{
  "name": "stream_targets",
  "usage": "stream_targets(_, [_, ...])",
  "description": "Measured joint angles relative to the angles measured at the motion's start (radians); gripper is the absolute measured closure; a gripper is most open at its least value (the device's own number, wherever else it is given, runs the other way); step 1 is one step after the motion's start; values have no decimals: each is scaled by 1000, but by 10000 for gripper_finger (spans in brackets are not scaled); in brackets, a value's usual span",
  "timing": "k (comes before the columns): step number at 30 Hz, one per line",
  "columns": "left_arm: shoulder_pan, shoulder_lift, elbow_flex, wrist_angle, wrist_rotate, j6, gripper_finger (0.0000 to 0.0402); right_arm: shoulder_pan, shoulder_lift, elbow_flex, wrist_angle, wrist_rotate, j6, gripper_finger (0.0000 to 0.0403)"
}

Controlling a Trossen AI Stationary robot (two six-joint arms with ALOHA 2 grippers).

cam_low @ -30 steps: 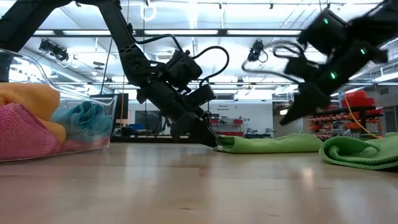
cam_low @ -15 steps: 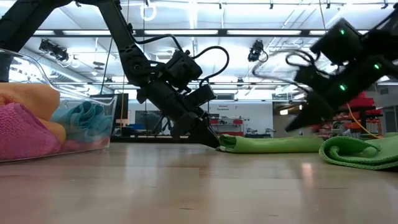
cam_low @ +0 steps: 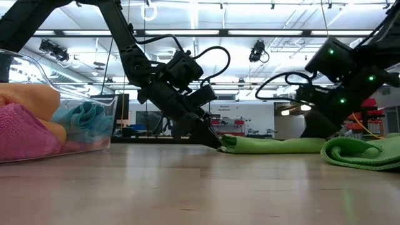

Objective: Fold microfiber towels
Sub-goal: Fold the left green microfiber cloth

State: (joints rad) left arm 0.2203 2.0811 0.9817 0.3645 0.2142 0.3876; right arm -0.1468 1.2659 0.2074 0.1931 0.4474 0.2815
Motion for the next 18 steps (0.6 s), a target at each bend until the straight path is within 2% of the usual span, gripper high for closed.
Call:
stream_targets(7, [0,0,0,0,0,-6,379,51,-62,86,-27,10,-42,355])
stream_targets(10, [0,0,0,1,0,-6,376,74,-62,135,4,-47,-88,355])
stream_targets(13, [0,0,0,1,0,-8,379,99,-31,154,68,-105,-95,355])
stream_targets(18, [0,0,0,0,0,-17,385,135,94,155,252,-108,-29,355])
